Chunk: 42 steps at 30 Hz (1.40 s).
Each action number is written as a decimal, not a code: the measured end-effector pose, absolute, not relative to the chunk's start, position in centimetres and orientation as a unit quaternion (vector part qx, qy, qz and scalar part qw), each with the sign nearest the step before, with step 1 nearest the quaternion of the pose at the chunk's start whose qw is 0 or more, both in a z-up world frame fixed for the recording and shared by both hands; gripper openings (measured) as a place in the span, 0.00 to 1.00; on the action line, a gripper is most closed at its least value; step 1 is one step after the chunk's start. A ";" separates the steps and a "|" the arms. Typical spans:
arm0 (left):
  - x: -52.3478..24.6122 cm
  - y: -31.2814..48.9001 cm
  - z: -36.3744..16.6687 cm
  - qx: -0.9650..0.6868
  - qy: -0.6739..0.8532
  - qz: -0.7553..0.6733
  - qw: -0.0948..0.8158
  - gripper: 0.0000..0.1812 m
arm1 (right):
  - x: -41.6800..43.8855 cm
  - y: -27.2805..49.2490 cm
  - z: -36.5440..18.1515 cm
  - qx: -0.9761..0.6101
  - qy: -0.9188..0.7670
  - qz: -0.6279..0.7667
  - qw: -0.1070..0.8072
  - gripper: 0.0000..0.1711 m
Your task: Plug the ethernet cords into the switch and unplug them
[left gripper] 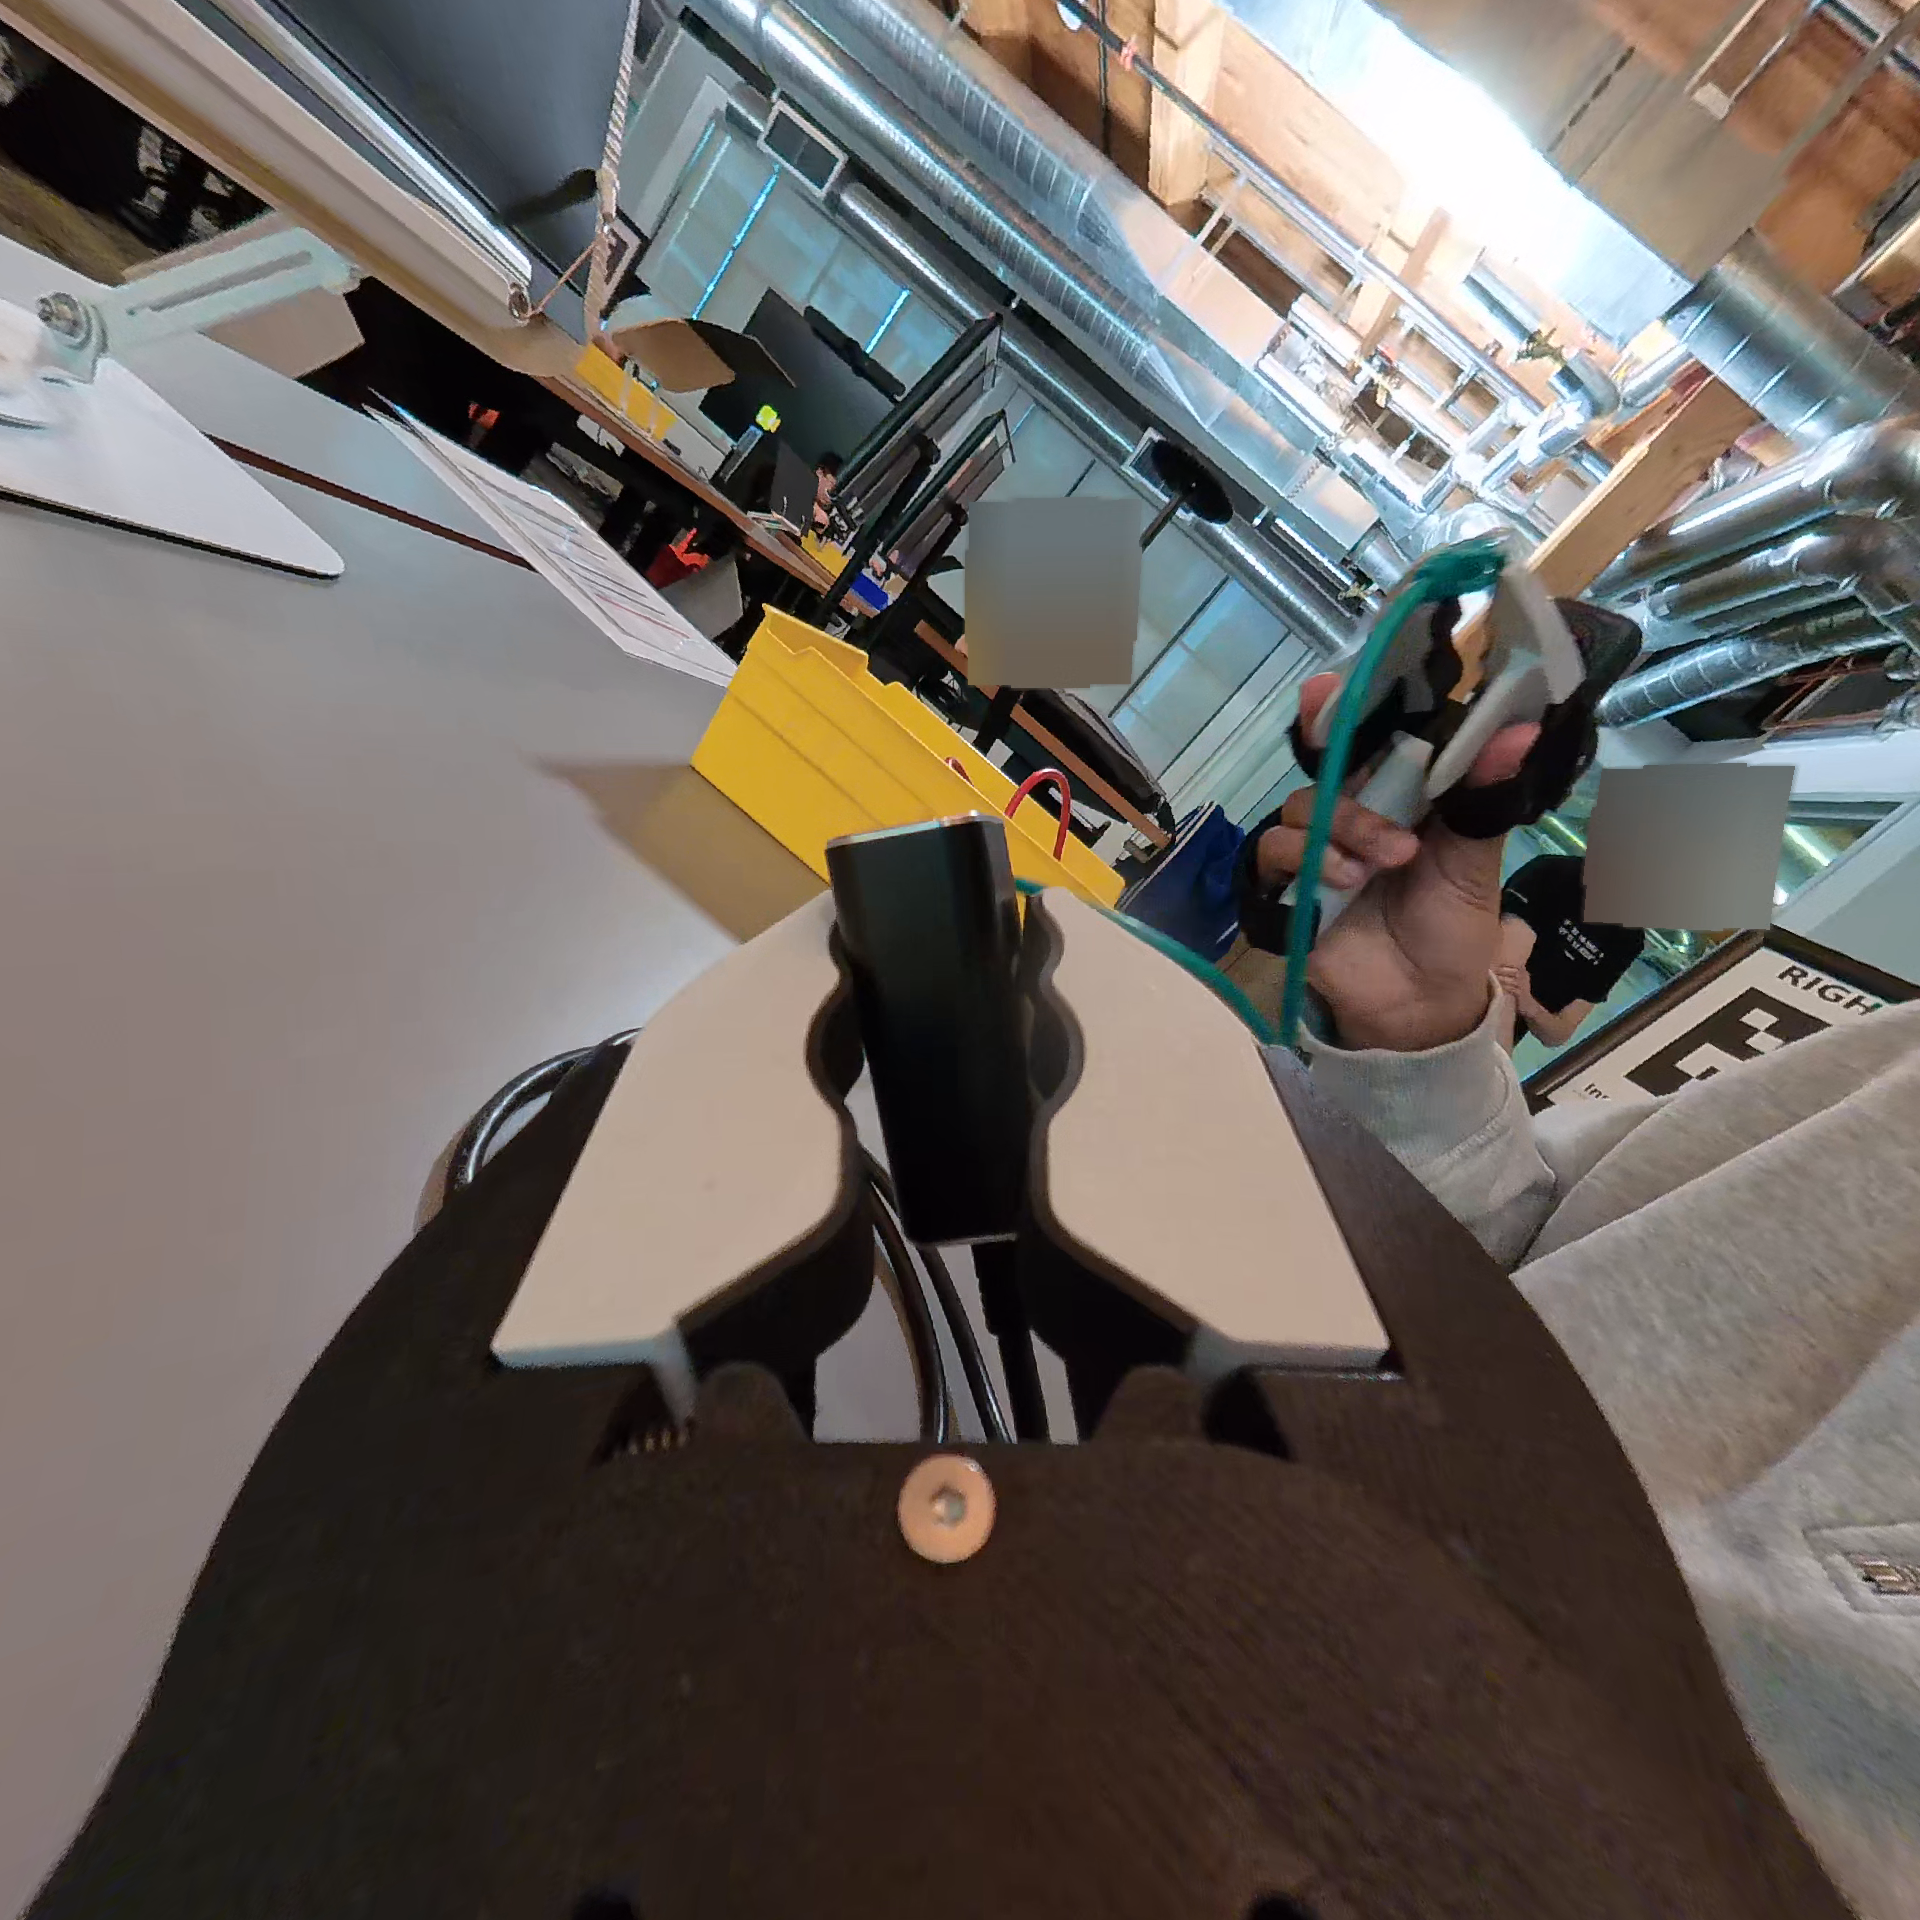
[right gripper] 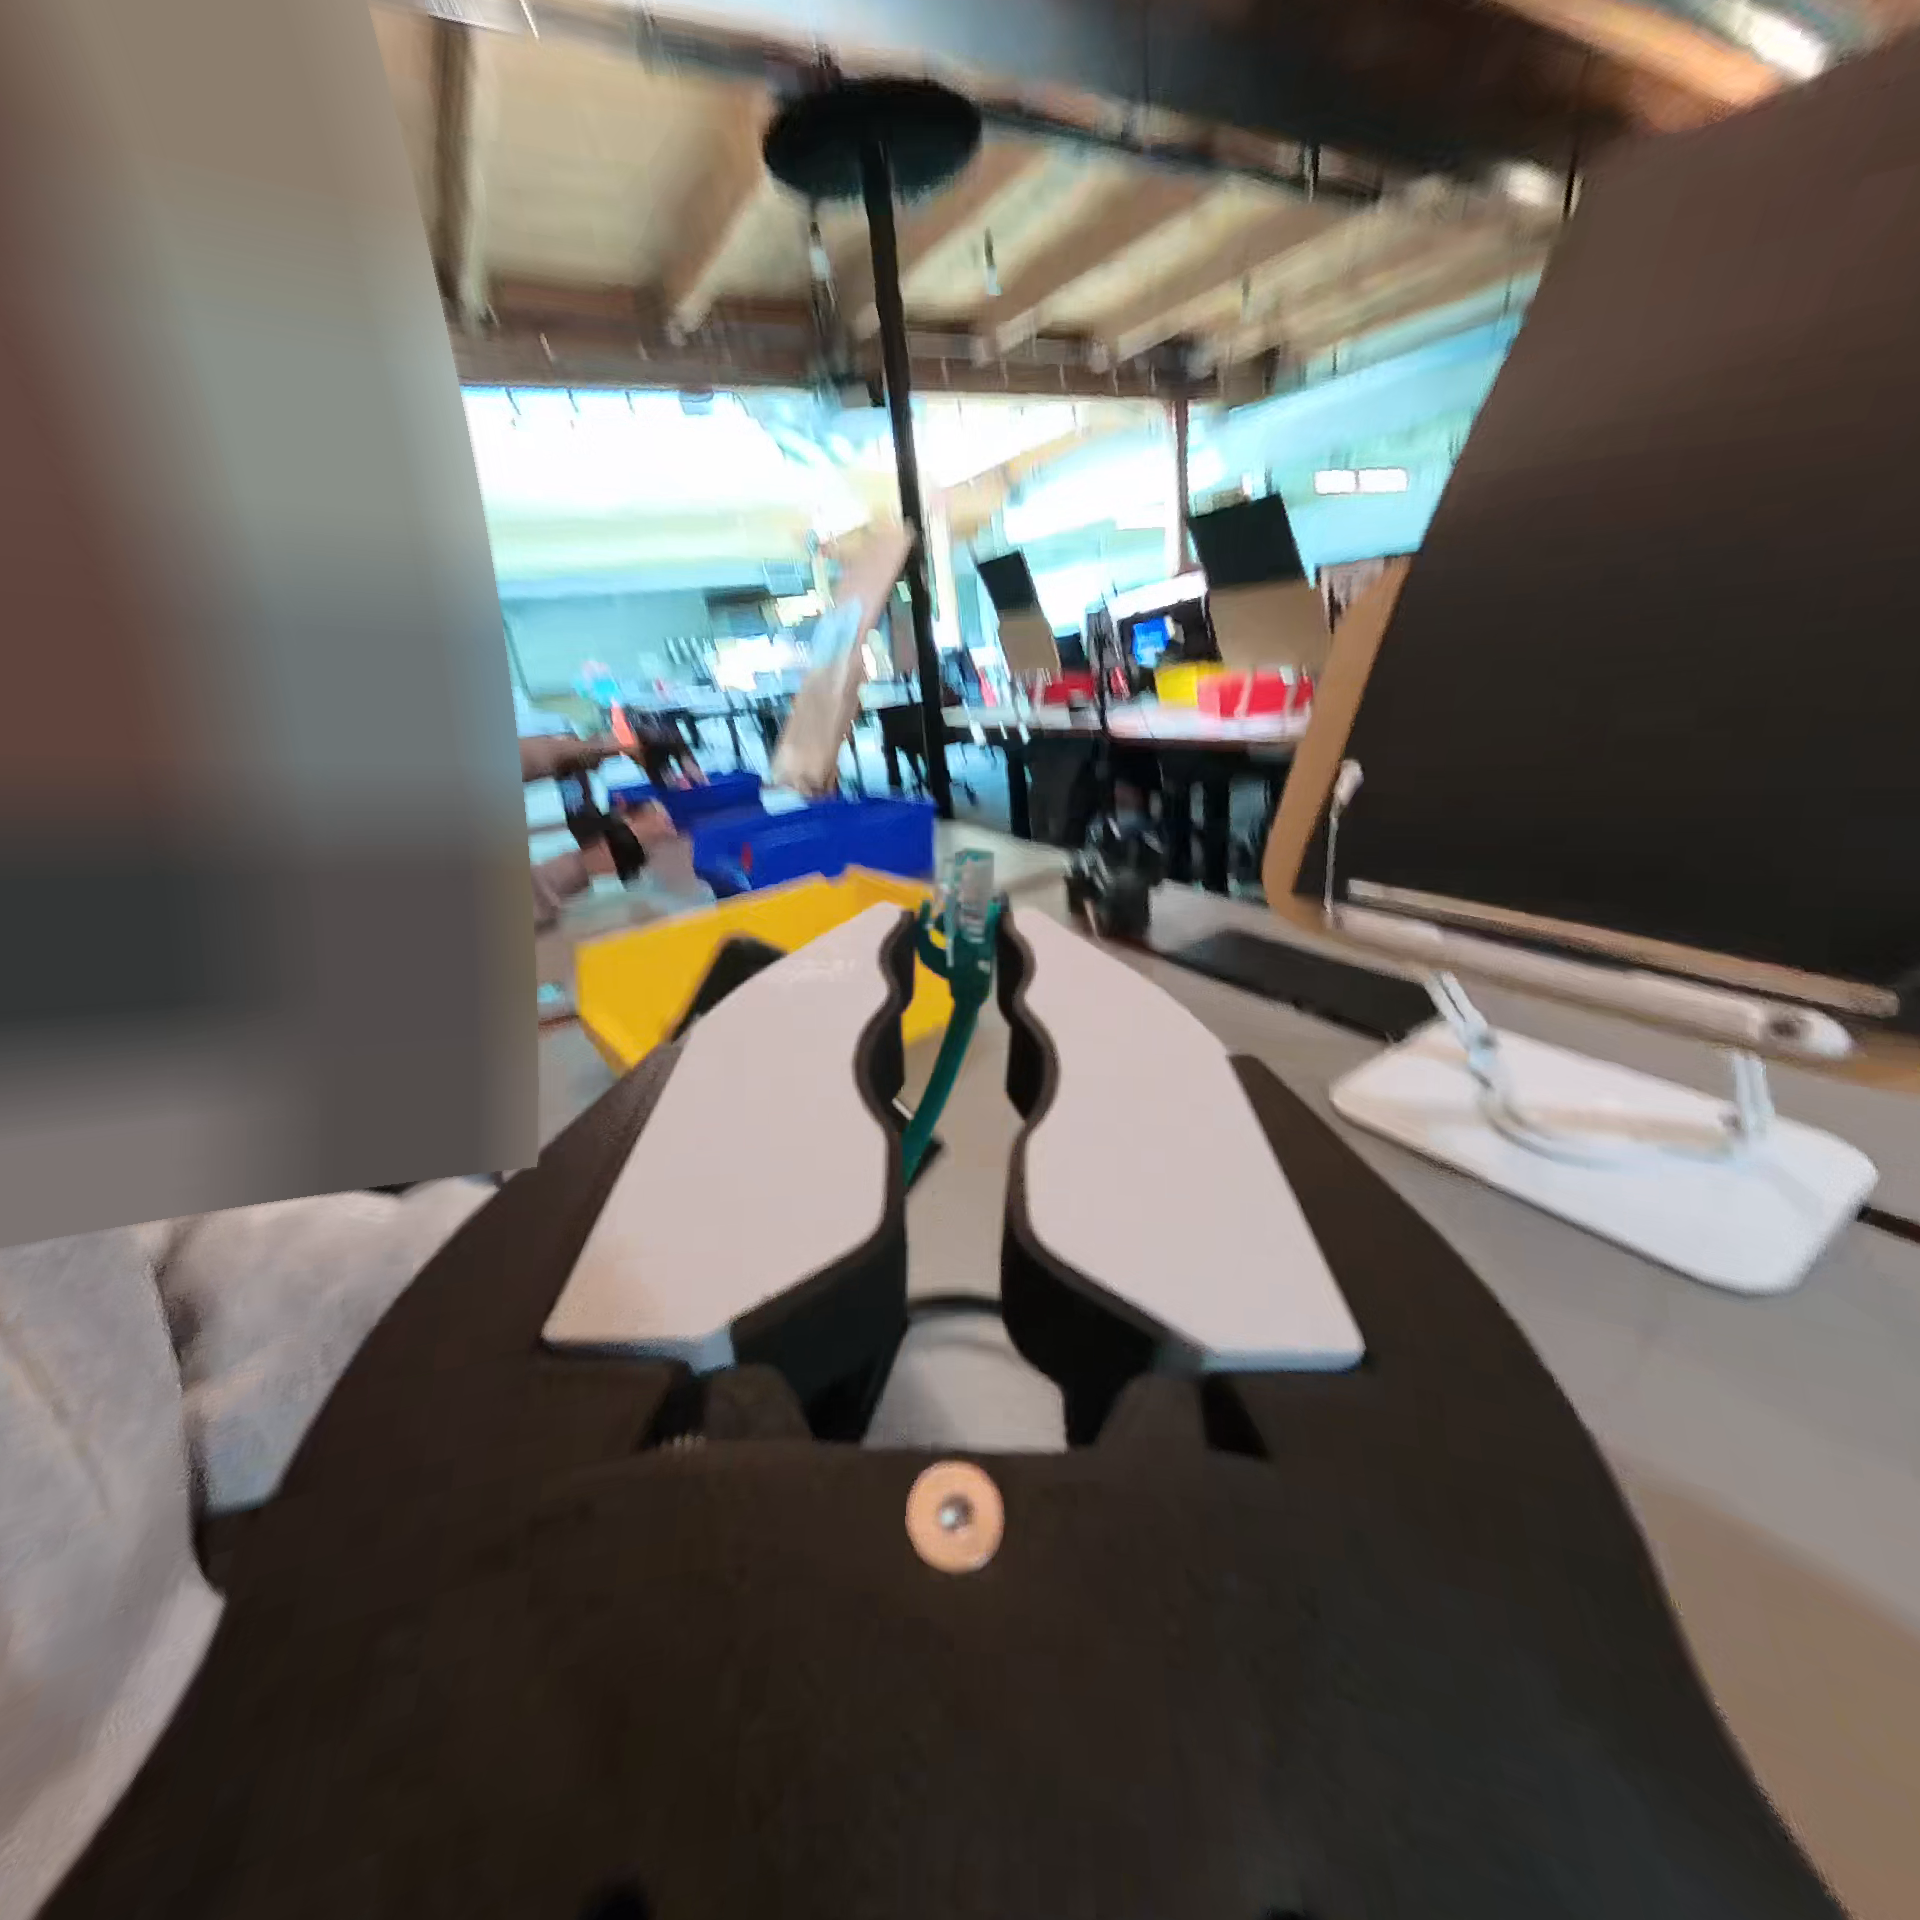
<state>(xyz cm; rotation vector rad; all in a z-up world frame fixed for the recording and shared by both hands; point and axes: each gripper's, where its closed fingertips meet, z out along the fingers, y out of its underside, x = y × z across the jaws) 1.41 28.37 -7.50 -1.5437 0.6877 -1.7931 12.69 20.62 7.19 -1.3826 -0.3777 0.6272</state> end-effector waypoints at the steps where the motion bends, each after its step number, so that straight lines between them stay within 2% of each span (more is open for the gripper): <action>1: 1.4 28.4 -7.6 -0.592 0.263 -0.686 0.331 0.16 | 12.8 21.3 5.9 -0.650 -0.175 0.266 0.689 0.09; 5: 1.3 28.7 -7.7 -0.596 0.254 -0.685 0.333 0.16 | 12.6 23.5 0.0 -0.732 -0.182 0.261 0.602 0.09; 10: 1.2 28.9 -7.8 -0.597 0.243 -0.691 0.326 0.16 | 13.4 24.7 -4.8 -0.775 -0.158 0.272 0.548 0.09; 16: 1.5 28.4 -7.9 -0.598 0.260 -0.686 0.322 0.16 | 16.5 24.5 -11.3 -0.862 -0.167 0.158 0.451 0.13; 19: 1.8 28.0 -8.0 -0.599 0.276 -0.680 0.322 0.16 | 17.2 24.5 -12.2 -0.871 -0.181 0.122 0.441 0.19; 23: 1.8 28.1 -8.1 -0.600 0.268 -0.685 0.316 0.16 | 14.1 23.8 -10.7 -0.842 -0.228 0.172 0.457 0.22; 25: 1.7 28.4 -8.1 -0.600 0.258 -0.689 0.313 0.16 | 11.6 22.1 -11.4 -0.850 -0.262 0.220 0.401 0.22; 27: 1.6 28.6 -8.1 -0.601 0.250 -0.693 0.311 0.16 | 9.7 19.9 -13.7 -0.875 -0.285 0.247 0.303 0.28; 30: 1.6 28.6 -8.2 -0.601 0.249 -0.695 0.307 0.16 | 9.6 18.4 -17.5 -0.904 -0.316 0.183 0.223 0.34; 33: 1.7 28.3 -8.2 -0.600 0.254 -0.695 0.304 0.16 | 10.6 19.1 -19.2 -0.912 -0.319 0.120 0.226 0.27; 35: 1.8 28.2 -8.2 -0.600 0.257 -0.694 0.304 0.16 | 10.4 19.4 -19.0 -0.909 -0.318 0.129 0.236 0.10; 38: 1.8 28.2 -8.2 -0.600 0.256 -0.696 0.302 0.16 | 10.3 20.4 -16.7 -0.891 -0.305 0.151 0.300 0.05; 42: 1.8 28.3 -8.2 -0.599 0.251 -0.698 0.300 0.16 | 11.7 22.0 -7.7 -0.817 -0.245 0.207 0.479 0.04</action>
